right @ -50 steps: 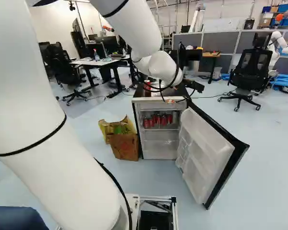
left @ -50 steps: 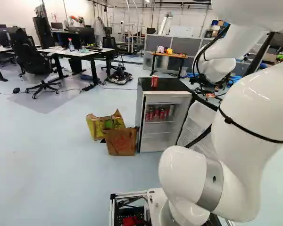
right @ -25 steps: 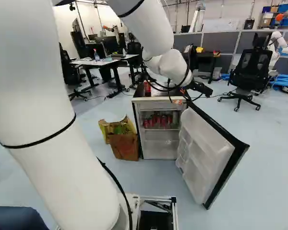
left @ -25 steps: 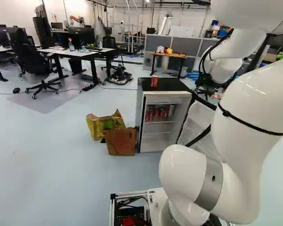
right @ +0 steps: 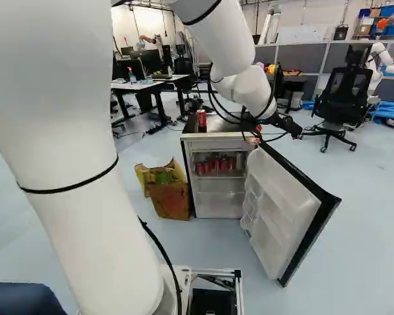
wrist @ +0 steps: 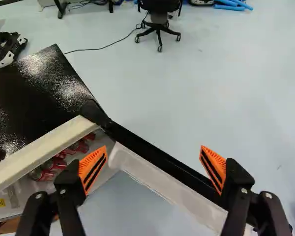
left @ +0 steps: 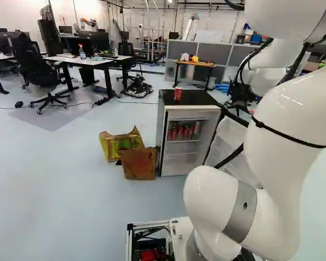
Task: Grab a drink from the fridge
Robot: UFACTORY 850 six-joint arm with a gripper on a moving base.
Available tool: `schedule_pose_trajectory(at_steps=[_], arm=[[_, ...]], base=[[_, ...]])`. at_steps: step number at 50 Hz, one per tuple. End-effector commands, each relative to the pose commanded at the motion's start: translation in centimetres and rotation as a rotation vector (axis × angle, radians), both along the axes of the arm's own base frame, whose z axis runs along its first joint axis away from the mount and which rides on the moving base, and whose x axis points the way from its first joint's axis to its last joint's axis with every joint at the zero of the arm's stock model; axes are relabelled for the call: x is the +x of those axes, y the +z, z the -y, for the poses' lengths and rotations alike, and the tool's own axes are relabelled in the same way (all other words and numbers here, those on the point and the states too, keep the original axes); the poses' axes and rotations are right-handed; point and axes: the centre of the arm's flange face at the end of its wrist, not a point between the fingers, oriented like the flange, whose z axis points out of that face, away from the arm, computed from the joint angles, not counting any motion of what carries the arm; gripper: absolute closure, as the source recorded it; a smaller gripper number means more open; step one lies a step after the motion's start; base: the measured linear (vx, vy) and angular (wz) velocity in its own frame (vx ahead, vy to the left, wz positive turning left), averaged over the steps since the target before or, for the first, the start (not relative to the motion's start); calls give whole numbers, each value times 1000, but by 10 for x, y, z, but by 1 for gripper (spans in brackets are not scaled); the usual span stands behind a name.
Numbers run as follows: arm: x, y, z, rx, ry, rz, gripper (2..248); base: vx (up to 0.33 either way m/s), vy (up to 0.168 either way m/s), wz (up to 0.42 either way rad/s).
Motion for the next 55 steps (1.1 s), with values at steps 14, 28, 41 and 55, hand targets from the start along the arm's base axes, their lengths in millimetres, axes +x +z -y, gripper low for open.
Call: schedule_pose_trajectory(at_steps=[14,28,41,55], arm=[[0,-4,23,45,-47,-18,3],[-1,-8,45,114,-102,-36,3],[-2,-13,64,187,-153,-50,3],[-3,-17,84,266,-202,-60,3]], base=[[0,0,0],[0,0,0],[0,0,0],[0,0,0]])
